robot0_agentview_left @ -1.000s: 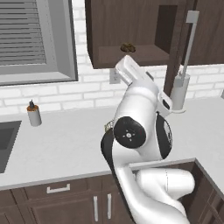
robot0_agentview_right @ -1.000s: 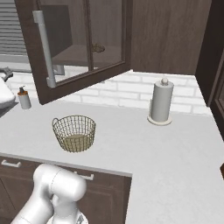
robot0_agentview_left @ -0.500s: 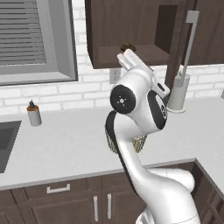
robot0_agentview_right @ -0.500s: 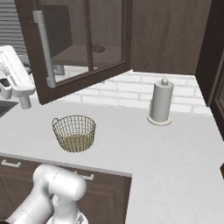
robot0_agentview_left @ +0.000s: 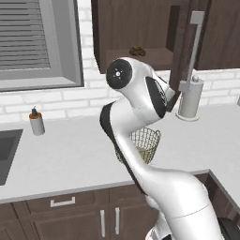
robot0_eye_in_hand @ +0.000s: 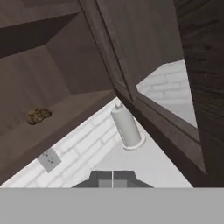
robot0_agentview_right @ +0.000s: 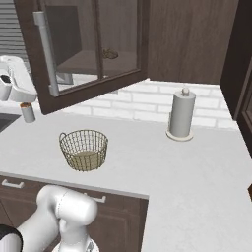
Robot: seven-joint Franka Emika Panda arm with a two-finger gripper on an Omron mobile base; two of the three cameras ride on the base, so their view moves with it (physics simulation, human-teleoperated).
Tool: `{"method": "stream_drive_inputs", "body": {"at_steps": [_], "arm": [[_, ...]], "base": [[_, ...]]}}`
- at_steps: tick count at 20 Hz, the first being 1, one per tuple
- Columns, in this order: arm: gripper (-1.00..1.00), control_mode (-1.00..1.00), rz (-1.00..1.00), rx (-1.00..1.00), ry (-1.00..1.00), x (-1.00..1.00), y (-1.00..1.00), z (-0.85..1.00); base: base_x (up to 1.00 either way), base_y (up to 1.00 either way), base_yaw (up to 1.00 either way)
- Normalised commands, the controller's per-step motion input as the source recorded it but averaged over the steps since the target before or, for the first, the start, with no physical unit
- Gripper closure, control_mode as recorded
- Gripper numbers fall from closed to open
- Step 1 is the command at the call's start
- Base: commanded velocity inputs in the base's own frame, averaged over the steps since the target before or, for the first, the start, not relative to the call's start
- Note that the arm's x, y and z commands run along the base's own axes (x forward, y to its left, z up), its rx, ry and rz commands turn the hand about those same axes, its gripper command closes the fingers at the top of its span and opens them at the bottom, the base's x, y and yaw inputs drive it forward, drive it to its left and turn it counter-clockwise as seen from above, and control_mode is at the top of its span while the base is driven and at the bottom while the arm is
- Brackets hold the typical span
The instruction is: Open the cabinet, pick up the bread from the cabinet and place it in the basket. Then move the basket to the dining counter.
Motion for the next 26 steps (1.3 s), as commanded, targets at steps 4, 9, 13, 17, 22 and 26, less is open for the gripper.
{"method": "stream_drive_inputs", "body": {"at_steps": [4, 9, 13, 17, 22, 26], "arm": [[1.00, -1.00, 0.00, 0.05, 0.03, -0.03, -0.92, -0.15], [1.00, -1.00, 0.00, 0.10, -0.09, -0.30, -1.00, -0.15], [1.00, -1.00, 0.00, 0.13, -0.08, -0.12, -1.00, -0.11], [1.00, -1.00, 0.00, 0.16, -0.02, 0.00, -1.00, 0.00], [1.00, -1.00, 0.00, 0.16, -0.02, -0.01, -1.00, 0.00], [1.00, -1.00, 0.00, 0.12, -0.04, 0.00, -1.00, 0.00]], "base": [[0.00, 0.00, 0.00], [0.00, 0.00, 0.00], [0.00, 0.00, 0.00], [0.00, 0.00, 0.00], [0.00, 0.00, 0.00], [0.00, 0.00, 0.00]]}}
